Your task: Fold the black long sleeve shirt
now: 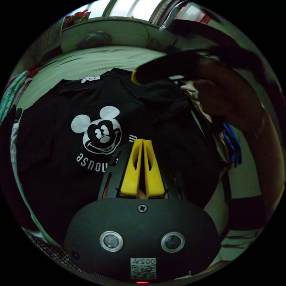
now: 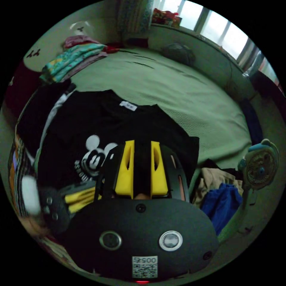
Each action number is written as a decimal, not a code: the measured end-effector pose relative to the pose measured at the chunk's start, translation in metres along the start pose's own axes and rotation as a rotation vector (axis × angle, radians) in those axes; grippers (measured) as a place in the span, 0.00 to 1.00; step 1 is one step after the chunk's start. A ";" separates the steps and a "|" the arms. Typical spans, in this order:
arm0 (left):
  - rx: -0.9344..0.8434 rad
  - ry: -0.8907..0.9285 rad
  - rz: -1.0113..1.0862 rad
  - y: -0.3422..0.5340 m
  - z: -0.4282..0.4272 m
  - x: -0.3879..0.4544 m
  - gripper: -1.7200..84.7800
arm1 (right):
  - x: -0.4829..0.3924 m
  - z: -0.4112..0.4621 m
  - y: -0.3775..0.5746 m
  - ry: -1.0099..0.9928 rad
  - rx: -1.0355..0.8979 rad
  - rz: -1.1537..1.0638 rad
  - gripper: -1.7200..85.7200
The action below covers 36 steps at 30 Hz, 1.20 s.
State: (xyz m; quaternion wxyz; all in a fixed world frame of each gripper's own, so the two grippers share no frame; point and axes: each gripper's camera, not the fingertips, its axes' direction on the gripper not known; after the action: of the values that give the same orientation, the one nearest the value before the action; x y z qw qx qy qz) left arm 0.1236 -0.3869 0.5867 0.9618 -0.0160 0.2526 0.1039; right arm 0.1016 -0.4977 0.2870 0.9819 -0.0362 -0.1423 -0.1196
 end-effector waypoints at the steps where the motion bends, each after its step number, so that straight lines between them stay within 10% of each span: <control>1: -0.003 0.000 0.002 0.003 -0.004 -0.004 0.01 | 0.003 0.012 -0.003 0.006 -0.005 0.045 0.11; 15: 0.005 0.024 -0.047 0.052 -0.064 -0.067 0.01 | 0.009 0.020 0.041 -0.028 0.012 0.125 0.07; 36: -0.069 -0.225 -0.311 0.292 -0.249 -0.221 0.06 | 0.026 -0.081 0.396 0.026 0.020 0.351 0.12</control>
State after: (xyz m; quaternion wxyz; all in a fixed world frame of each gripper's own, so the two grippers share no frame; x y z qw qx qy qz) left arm -0.2453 -0.1644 0.4844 0.9874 -0.0762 0.1342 -0.0362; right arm 0.2448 -0.1281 0.2020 0.9898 -0.0493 -0.1223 0.0545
